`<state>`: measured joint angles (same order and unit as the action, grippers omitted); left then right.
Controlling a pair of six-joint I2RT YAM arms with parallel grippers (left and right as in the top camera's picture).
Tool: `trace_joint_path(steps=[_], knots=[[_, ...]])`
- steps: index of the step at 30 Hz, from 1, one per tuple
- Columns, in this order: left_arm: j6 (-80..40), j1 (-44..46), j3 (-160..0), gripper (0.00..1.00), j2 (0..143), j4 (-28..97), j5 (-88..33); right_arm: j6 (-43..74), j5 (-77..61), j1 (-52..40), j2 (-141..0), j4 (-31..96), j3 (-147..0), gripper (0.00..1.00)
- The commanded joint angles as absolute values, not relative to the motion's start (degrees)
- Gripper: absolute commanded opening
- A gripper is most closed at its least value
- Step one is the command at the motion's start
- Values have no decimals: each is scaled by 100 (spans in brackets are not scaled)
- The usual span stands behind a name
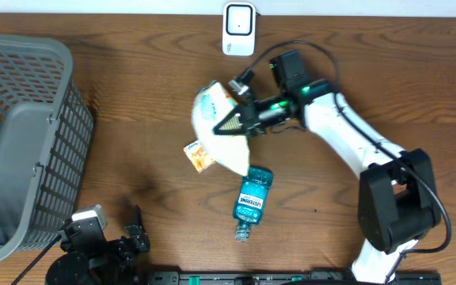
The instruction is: Scan the item barcode
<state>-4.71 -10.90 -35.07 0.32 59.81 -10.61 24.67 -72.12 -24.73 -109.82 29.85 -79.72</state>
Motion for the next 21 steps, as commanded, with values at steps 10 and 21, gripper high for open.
trace_joint_path(steps=[10, 21], knots=[[-506, -1118, -3494, 98, 23, 5977, -1114, 4591, -8291, -2926, -12440, 1041, -7762, 1], [-504, -1118, -3494, 98, 23, 5977, -1116, 4462, -8128, -2412, -12846, 338, -7762, 16]])
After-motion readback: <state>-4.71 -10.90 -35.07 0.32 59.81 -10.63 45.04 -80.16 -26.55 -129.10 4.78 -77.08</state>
